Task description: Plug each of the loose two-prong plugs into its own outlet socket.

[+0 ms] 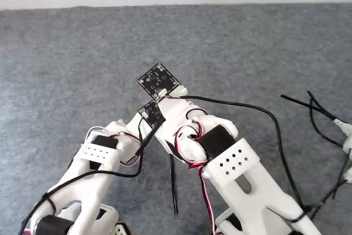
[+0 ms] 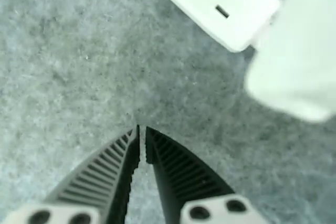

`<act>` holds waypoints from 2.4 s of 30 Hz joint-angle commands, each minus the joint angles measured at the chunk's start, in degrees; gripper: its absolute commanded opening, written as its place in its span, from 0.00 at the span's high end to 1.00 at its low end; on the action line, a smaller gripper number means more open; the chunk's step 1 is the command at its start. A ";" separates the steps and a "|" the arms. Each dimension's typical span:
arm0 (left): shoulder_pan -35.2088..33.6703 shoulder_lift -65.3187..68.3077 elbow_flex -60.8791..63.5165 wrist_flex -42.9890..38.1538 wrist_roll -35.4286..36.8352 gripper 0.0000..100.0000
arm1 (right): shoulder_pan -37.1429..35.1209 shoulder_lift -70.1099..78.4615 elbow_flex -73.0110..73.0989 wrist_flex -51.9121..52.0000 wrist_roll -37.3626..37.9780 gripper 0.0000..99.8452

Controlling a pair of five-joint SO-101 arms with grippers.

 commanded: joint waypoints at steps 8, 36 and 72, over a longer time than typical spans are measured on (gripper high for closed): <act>-5.80 -1.41 -0.04 -16.79 20.40 0.98 | 4.26 -0.04 -0.79 -2.15 -3.60 0.99; -13.10 -1.93 11.38 -46.86 30.68 0.98 | 10.77 23.78 -7.65 -14.73 -13.36 0.99; -13.10 -1.85 11.38 -46.68 30.68 0.98 | 9.63 27.12 -8.88 -8.66 -13.54 0.99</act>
